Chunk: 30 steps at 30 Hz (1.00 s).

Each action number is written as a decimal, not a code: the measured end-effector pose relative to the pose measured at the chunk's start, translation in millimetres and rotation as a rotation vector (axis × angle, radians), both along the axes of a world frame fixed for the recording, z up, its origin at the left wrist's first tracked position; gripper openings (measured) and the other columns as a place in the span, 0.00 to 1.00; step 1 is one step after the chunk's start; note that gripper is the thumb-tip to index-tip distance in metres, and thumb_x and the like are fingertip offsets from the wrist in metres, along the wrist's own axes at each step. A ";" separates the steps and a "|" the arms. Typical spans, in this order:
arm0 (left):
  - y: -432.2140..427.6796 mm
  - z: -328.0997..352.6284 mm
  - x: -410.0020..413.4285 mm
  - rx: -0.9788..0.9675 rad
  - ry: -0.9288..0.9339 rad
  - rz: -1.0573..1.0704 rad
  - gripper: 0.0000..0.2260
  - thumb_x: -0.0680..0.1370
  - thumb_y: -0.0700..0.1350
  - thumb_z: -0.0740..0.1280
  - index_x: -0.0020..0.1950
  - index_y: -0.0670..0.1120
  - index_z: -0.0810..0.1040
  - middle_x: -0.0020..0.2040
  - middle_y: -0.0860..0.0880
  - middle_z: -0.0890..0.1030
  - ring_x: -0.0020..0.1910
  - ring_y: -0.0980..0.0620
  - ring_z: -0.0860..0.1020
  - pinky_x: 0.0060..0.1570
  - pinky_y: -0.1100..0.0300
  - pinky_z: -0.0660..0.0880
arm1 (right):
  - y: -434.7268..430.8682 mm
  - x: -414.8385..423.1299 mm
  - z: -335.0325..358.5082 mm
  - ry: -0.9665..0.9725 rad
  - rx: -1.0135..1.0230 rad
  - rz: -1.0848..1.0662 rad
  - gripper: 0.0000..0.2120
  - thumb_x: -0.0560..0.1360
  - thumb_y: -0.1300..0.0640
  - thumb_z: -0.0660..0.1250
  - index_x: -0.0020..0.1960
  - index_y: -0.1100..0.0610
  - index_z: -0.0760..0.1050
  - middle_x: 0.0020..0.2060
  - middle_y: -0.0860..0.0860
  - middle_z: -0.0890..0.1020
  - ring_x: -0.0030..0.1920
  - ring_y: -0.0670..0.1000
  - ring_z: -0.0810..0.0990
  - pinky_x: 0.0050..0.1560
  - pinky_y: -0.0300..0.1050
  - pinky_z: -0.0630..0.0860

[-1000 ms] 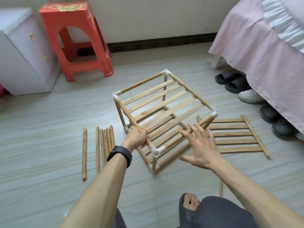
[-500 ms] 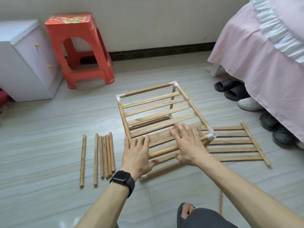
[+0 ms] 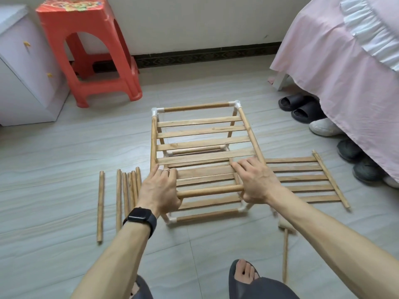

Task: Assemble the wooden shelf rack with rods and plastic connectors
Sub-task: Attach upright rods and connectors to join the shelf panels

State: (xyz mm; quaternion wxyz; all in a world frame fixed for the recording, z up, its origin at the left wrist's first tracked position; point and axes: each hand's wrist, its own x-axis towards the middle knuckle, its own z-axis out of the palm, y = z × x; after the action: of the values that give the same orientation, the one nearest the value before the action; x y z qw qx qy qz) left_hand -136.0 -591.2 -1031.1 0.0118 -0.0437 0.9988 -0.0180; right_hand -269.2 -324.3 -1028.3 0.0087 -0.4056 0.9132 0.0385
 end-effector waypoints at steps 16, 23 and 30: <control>-4.6 4.5 -7.1 -0.053 0.076 -0.011 0.14 0.59 0.46 0.72 0.42 0.44 0.78 0.30 0.48 0.79 0.31 0.44 0.77 0.51 0.54 0.77 | -6.3 3.5 -2.6 -0.019 -0.164 -0.091 0.20 0.67 0.60 0.66 0.58 0.57 0.78 0.48 0.54 0.83 0.49 0.58 0.79 0.54 0.56 0.78; -4.1 5.7 -7.4 -0.058 0.046 -0.016 0.13 0.62 0.47 0.68 0.44 0.44 0.78 0.33 0.49 0.79 0.32 0.46 0.77 0.52 0.55 0.76 | -7.0 1.3 1.0 -0.053 -0.094 -0.099 0.24 0.66 0.57 0.62 0.62 0.54 0.76 0.51 0.51 0.83 0.52 0.54 0.77 0.61 0.59 0.76; -3.1 5.8 6.2 -0.081 -0.017 -0.054 0.25 0.71 0.64 0.63 0.58 0.47 0.74 0.47 0.50 0.81 0.47 0.48 0.78 0.66 0.55 0.68 | 0.5 23.5 -0.1 -0.022 -0.125 -0.132 0.24 0.62 0.56 0.68 0.58 0.53 0.76 0.51 0.50 0.81 0.50 0.55 0.76 0.50 0.48 0.78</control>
State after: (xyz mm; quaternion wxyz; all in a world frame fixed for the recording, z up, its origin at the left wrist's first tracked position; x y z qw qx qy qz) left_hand -129.8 -594.3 -1025.3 0.0181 -0.0172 0.9979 -0.0592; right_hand -245.8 -323.8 -1028.4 -0.0042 -0.3448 0.9384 -0.0238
